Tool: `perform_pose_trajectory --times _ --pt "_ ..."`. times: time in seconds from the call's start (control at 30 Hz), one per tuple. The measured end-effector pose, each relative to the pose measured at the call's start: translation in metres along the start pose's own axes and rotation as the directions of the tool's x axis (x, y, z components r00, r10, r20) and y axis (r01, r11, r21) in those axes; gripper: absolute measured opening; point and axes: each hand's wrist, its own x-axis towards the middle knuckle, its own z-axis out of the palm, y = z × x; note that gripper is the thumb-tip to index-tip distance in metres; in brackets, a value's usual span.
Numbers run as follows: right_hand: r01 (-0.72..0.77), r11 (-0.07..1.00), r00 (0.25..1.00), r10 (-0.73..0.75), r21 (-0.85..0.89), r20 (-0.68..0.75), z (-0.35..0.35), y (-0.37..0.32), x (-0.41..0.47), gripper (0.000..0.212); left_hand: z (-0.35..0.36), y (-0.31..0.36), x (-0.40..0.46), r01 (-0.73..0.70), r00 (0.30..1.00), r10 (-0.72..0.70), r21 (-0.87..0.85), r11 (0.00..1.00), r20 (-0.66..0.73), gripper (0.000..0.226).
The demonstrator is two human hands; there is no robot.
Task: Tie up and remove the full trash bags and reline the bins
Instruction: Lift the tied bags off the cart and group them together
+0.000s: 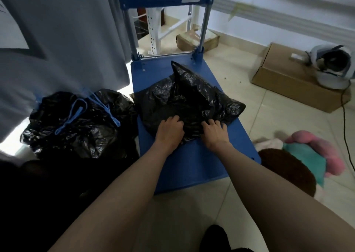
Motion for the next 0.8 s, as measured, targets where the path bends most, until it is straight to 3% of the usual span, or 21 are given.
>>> perform_pose_trajectory --times 0.23,0.37,0.47,0.8 --pt "0.014 1.000 0.976 -0.014 -0.004 -0.219 -0.073 -0.031 -0.025 0.032 -0.090 -0.034 -0.019 -0.018 0.978 0.024 0.028 0.999 -0.208 0.018" --pt "-0.016 1.000 0.953 0.019 0.014 -0.301 -0.118 -0.053 -0.051 0.039 -0.147 -0.057 -0.044 0.014 0.944 -0.017 -0.012 1.000 -0.328 0.014" --pt "-0.006 0.997 0.937 0.031 0.074 -0.347 -0.143 -0.072 -0.072 0.027 -0.184 -0.076 -0.073 0.067 0.915 -0.080 -0.047 0.997 -0.395 0.013" --pt "0.268 0.926 0.871 -0.115 0.266 -0.478 -0.199 -0.177 -0.138 0.011 -0.277 -0.148 -0.198 0.256 0.859 -0.252 -0.052 0.965 -0.445 0.012"
